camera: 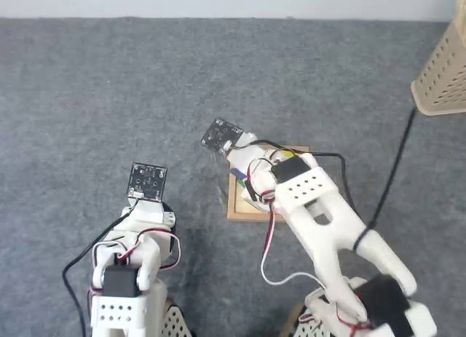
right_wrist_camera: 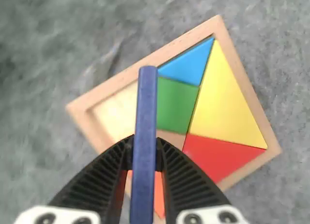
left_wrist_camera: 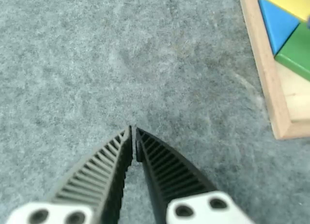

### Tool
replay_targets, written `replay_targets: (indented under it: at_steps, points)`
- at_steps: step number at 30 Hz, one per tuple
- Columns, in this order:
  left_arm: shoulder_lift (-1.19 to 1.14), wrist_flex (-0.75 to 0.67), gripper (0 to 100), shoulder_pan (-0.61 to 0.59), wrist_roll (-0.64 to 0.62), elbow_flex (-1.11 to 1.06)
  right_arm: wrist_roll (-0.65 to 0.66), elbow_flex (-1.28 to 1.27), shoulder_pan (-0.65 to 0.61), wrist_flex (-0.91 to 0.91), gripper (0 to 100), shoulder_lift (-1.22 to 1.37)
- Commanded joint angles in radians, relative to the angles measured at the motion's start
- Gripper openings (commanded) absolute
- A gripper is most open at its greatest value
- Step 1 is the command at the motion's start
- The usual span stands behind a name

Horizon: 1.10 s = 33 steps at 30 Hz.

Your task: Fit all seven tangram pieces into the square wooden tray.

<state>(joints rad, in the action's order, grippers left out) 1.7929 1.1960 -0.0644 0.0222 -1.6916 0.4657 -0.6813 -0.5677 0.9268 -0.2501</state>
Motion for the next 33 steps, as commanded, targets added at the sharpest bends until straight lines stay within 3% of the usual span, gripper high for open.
replay_targets:
  at_steps: [1,8,14,30,33]
  points:
    - [0.003,0.005,1,-0.005,-0.009,0.005,-0.077,0.005,-0.001,-0.048,0.7,0.024]
    - [0.003,0.005,1,-0.005,-0.009,0.005,-0.106,-0.015,-0.007,-0.03,0.7,0.085]
    - [0.003,0.005,1,-0.005,-0.009,0.005,-0.109,-0.064,-0.102,0.008,0.7,0.033]
    - [0.003,0.005,1,-0.005,-0.009,0.005,-0.468,-0.068,-0.165,-0.048,1.0,0.008]
    - [0.003,0.005,1,-0.005,-0.009,0.005,-0.479,-0.068,-0.182,-0.045,2.1,0.005]
